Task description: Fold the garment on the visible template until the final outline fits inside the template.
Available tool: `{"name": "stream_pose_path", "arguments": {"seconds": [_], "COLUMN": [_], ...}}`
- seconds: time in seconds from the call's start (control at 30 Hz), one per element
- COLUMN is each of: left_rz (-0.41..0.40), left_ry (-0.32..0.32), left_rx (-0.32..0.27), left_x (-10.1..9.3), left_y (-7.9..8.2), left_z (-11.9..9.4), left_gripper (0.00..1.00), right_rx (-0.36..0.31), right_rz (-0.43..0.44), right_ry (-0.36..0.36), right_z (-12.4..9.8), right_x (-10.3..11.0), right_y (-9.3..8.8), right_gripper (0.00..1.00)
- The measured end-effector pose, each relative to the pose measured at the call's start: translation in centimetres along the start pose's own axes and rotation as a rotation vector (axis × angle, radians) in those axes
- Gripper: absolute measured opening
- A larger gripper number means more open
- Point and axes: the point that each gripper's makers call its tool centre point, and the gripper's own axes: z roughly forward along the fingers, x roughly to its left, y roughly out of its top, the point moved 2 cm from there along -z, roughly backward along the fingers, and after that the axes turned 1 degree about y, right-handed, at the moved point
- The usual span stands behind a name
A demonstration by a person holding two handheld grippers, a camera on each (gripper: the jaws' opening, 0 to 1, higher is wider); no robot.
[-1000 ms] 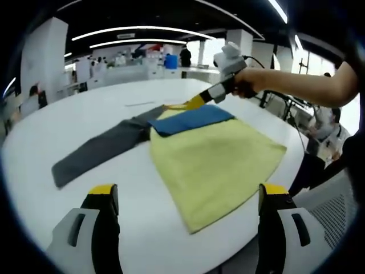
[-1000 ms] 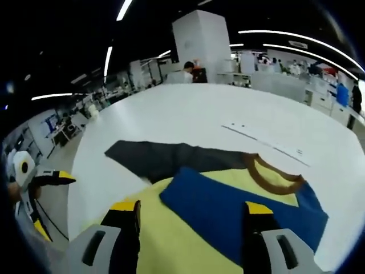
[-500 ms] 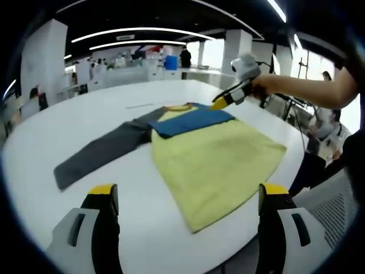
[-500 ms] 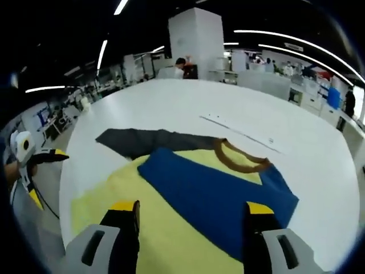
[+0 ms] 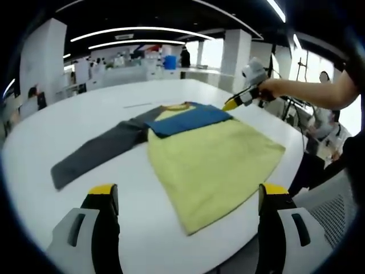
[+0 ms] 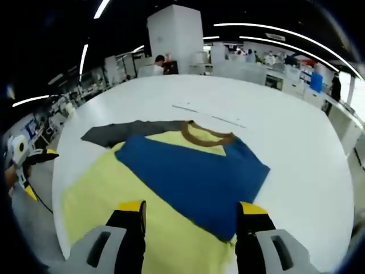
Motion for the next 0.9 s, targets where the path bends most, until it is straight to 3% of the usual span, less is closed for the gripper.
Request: {"name": "stream_pose_path", "arguments": {"seconds": [0.4,0.9], "left_rz": [-0.003,-0.007], "left_ry": [-0.002,-0.006], "left_rx": [0.006,0.006], "left_x": [-0.1,-0.3], "left_y": [-0.1,-0.2], "left_z": [0.1,0.2], "left_gripper": [0.99,0.99], "right_rx": [0.082,0.087], "right_rz": [-0.003,0.051], "right_ry": [-0.096,-0.166], "right_z": [-0.4,-1.1], "right_x": [-2.7,-3.8], "right_y": [-4.0,-5.6], "right_gripper": [0.32,0.07]}}
